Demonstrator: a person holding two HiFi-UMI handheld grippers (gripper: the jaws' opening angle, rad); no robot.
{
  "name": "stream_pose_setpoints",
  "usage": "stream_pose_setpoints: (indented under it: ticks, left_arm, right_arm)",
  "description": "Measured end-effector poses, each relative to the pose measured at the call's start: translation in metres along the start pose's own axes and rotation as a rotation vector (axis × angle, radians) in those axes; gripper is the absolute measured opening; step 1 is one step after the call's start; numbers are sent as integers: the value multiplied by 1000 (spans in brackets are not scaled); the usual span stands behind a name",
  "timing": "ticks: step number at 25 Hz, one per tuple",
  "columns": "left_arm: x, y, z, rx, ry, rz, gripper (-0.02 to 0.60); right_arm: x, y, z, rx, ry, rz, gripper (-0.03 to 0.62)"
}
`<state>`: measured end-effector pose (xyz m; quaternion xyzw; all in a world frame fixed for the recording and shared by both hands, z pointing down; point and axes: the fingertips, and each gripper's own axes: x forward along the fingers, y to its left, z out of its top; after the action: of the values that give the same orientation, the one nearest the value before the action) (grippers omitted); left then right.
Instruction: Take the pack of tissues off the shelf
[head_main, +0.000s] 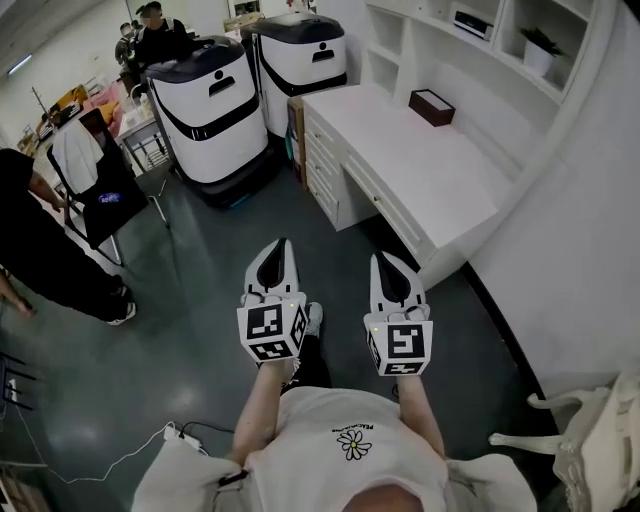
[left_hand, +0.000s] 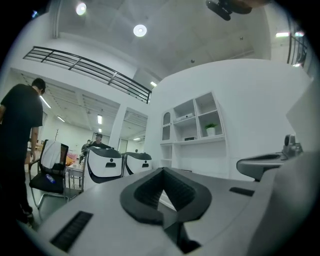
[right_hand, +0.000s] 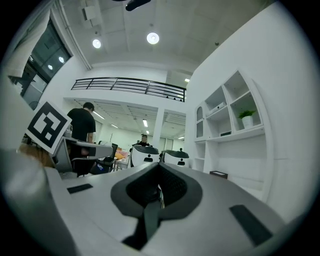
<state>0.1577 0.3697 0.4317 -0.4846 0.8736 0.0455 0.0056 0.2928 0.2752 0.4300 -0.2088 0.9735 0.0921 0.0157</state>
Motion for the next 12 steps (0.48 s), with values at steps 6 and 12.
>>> stream_pose_setpoints:
  ticks: [6, 12]
  left_arm:
    - [90, 21, -1, 8, 24, -24, 0]
    - [192, 46, -1, 24, 60, -68, 0]
  right_arm:
    - [75, -30, -9, 10, 33, -31, 2]
    - [178, -57, -17, 38, 67, -46, 2]
